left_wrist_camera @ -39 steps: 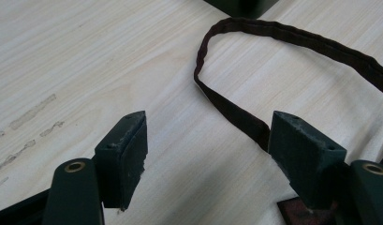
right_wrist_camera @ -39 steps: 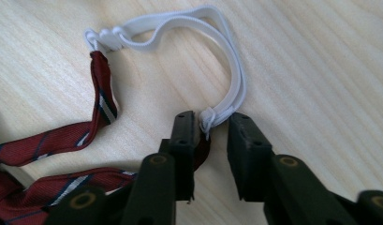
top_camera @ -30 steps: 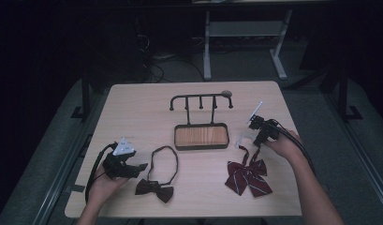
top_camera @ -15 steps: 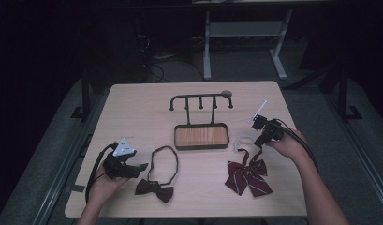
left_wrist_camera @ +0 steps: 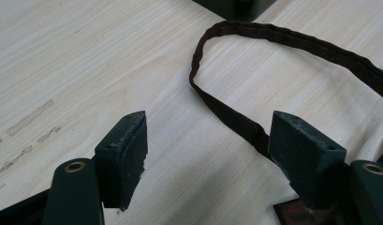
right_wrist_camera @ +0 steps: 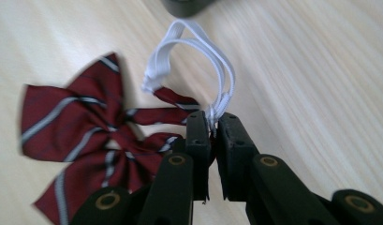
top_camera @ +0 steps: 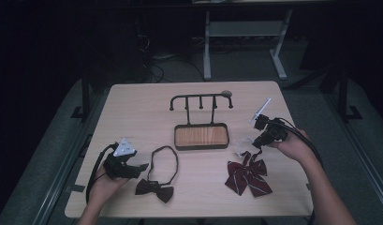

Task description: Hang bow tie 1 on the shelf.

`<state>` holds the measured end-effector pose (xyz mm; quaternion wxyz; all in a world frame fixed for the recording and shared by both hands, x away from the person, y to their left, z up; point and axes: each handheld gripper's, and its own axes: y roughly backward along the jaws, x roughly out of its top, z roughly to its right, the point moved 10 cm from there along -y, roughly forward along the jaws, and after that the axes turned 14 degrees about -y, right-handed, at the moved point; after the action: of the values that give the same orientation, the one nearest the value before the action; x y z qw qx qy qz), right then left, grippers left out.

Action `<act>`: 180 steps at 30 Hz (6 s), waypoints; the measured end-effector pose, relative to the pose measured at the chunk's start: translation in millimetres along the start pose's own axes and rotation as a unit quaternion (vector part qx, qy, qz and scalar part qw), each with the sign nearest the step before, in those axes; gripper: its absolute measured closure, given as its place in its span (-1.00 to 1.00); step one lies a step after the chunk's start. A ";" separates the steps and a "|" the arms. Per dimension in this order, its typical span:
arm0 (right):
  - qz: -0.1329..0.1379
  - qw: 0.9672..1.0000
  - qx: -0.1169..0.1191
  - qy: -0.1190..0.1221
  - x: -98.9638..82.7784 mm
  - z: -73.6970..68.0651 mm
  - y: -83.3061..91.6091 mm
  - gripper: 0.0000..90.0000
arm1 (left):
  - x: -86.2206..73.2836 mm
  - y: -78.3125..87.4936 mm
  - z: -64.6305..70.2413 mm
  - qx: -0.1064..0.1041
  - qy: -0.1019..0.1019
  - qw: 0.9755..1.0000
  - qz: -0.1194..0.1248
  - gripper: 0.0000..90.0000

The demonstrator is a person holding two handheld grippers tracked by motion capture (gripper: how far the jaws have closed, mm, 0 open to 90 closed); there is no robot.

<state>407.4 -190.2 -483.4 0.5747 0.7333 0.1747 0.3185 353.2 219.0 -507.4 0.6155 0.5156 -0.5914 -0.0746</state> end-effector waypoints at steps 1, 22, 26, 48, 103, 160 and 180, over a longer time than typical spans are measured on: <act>0.003 1.000 0.002 0.005 1.2 -2.9 3.4 0.84 | 0.1 -0.1 0.1 0.000 0.000 1.000 0.000 -0.35; 0.022 0.997 0.033 0.059 12.7 -35.9 45.1 0.84 | 0.8 -1.4 1.3 0.000 0.000 1.000 0.002 -0.36; 0.023 0.997 0.031 0.064 16.3 -39.7 51.7 0.84 | 0.7 -1.8 1.4 0.000 0.001 1.000 0.001 -0.36; 0.033 0.995 0.020 0.087 42.1 -50.8 86.3 0.84 | 1.1 -0.4 0.6 0.001 0.000 1.000 0.003 -0.36; 0.035 0.999 -0.009 0.017 116.3 -14.8 102.5 0.85 | 1.1 0.4 1.2 -0.006 0.001 1.000 0.006 -0.37; 0.054 0.997 0.059 0.018 81.3 -15.4 64.0 0.61 | 1.2 -3.0 5.9 -0.012 -0.005 1.000 -0.002 -0.37; 0.056 0.996 0.074 0.018 47.9 -17.7 42.4 0.49 | 2.3 -4.4 8.7 -0.017 -0.007 1.000 -0.003 -0.36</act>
<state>426.2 -159.2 -427.7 0.4972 0.7763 0.1668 0.3497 349.1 210.6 -511.2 0.6199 0.5061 -0.5929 -0.0898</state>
